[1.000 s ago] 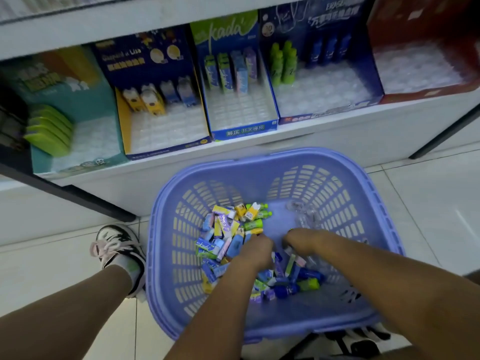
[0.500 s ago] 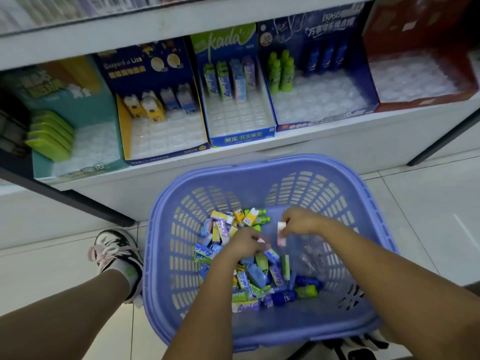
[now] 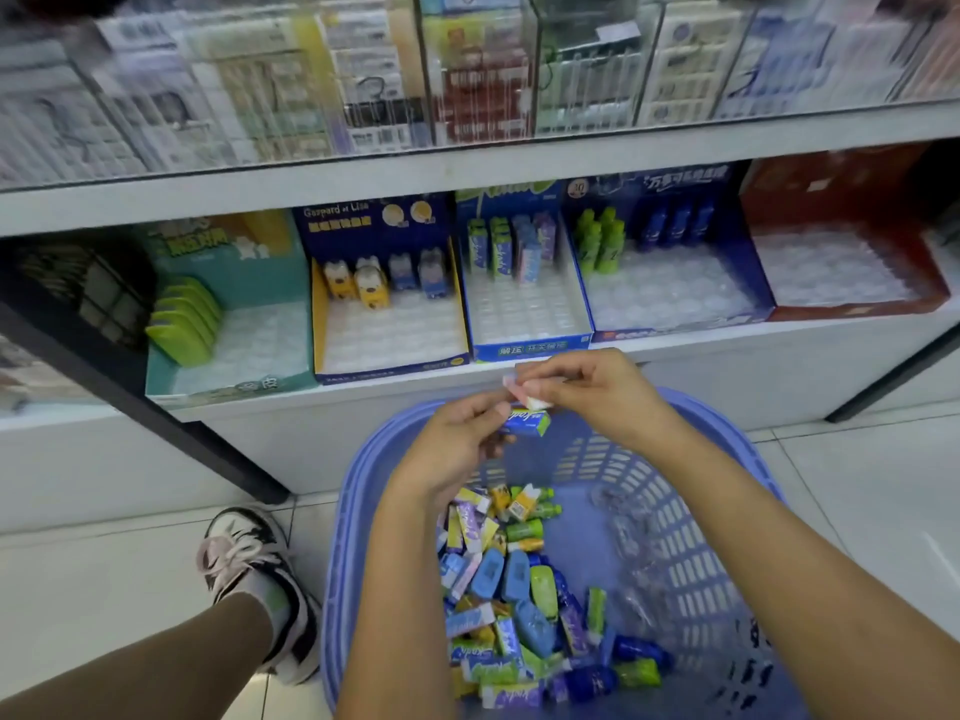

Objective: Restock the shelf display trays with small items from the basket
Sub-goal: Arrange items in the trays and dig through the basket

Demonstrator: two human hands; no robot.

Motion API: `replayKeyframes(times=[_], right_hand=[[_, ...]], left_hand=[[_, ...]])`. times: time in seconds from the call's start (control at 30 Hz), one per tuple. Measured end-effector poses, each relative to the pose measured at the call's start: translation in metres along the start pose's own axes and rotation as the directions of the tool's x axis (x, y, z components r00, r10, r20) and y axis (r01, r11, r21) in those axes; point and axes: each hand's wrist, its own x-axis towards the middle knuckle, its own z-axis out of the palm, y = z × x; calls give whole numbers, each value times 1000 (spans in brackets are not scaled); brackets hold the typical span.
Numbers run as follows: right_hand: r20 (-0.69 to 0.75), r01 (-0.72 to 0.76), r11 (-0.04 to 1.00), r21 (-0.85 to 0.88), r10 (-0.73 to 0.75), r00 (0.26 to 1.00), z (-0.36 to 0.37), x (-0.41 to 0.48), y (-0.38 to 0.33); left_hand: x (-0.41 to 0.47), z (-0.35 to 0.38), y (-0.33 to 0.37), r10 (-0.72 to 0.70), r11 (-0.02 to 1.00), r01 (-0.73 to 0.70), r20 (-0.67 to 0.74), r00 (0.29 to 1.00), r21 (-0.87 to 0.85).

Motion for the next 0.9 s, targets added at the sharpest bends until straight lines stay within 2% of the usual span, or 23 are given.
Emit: replayKeyframes(times=[0.07, 0.13, 0.23, 0.33, 0.4, 0.5, 0.67, 0.9], right_hand=[[-47, 36, 997, -64, -39, 998, 4, 3, -9], [3, 43, 992, -121, -43, 999, 5, 6, -18], [22, 104, 981, -164, -101, 995, 0, 14, -34], [-170, 169, 975, -145, -193, 966, -10, 35, -50], [-280, 180, 958, -223, -239, 930, -21, 54, -57], [-363, 146, 927, -345, -276, 890, -36, 80, -59], [-323, 86, 840, -536, -298, 898, -43, 103, -47], [-245, 143, 817, -559, -327, 913, -49, 115, -46]], left_hand=[[-3, 0, 11, 75, 991, -73, -21, 997, 111], [-7, 1, 19, 137, 977, -126, -49, 989, 170], [-9, 1, 24, 192, 976, -181, -89, 977, 122], [-8, -1, 28, 222, 975, -218, -183, 958, 42], [-8, -4, 30, 231, 969, -244, -253, 940, -23], [-10, -8, 32, 232, 958, -270, -301, 925, -91], [-10, -8, 32, 251, 950, -297, -333, 909, -94], [-6, -3, 30, 231, 962, -266, -326, 917, -67]])
